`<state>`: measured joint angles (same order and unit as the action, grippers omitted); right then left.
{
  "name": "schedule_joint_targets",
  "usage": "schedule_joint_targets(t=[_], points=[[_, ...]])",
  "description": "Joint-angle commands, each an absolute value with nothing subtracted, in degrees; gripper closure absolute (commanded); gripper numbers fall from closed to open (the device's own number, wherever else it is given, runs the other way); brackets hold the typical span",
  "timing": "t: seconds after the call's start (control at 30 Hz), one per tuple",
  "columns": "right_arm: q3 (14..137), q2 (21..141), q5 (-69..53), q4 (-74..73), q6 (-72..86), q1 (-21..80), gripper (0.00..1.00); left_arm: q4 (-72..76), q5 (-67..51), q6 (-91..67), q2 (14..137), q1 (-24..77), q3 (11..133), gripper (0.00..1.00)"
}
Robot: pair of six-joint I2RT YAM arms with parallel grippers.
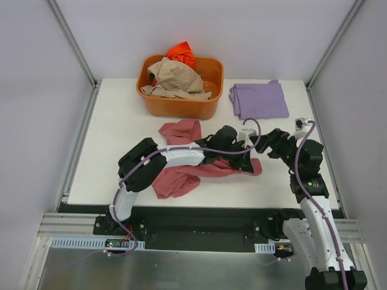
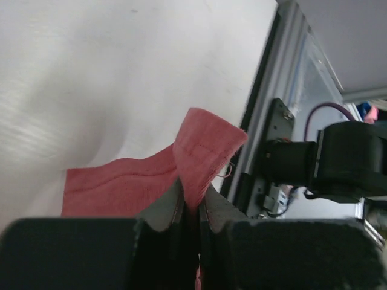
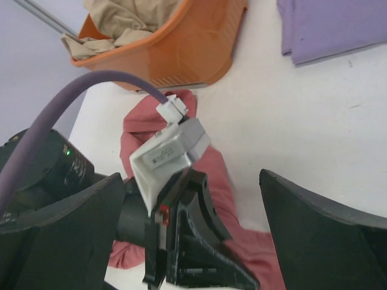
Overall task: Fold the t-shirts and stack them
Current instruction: Move the tshirt to the center of the board, then flatten out the tshirt
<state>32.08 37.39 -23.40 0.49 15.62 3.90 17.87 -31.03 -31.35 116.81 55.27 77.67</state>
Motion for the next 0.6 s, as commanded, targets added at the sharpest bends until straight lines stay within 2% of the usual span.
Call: schedule_joint_targets(t=[0.0, 0.1, 0.17, 0.3, 0.43, 0.57], points=[[34.02, 33.32, -16.89, -2.81, 12.66, 4.13, 0.04, 23.39, -35.35, -32.00, 116.72, 57.04, 83.58, 0.74], [33.57, 31.73, -13.11, -4.04, 12.31, 4.04, 0.04, 16.37, -29.12, -28.23, 114.36, 56.87, 85.78, 0.23], [33.84, 31.29, -11.52, -5.27, 11.87, 4.13, 0.04, 11.01, -22.36, -24.45, 111.38, 56.43, 85.00, 0.01], [34.01, 31.81, -10.02, -6.06, 11.34, 4.04, 0.04, 4.85, -10.40, -21.45, 101.19, 53.89, 77.02, 0.01], [34.63, 34.79, -10.63, -6.42, 9.59, 4.04, 0.05, 0.72, 1.63, -24.86, 85.47, 48.53, 63.40, 0.01], [36.03, 40.15, -20.19, -5.28, 5.98, 4.57, 0.04, -11.74, 20.61, -31.88, 69.91, 45.80, 51.09, 0.01]])
